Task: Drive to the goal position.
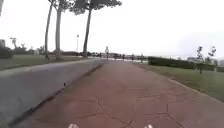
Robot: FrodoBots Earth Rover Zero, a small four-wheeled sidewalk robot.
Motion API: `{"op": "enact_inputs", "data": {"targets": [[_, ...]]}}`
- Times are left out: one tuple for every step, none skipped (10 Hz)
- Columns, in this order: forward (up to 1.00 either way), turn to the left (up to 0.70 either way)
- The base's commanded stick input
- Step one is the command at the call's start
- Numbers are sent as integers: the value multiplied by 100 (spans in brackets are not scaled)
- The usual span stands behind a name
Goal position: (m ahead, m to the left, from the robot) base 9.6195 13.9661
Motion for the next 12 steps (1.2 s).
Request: {"op": "enact_inputs", "data": {"targets": [[100,0],[100,0],[100,0],[100,0],[100,-12],[100,-37],[100,-40],[100,-40],[100,-40],[100,-40],[100,-40],[100,-28]]}}
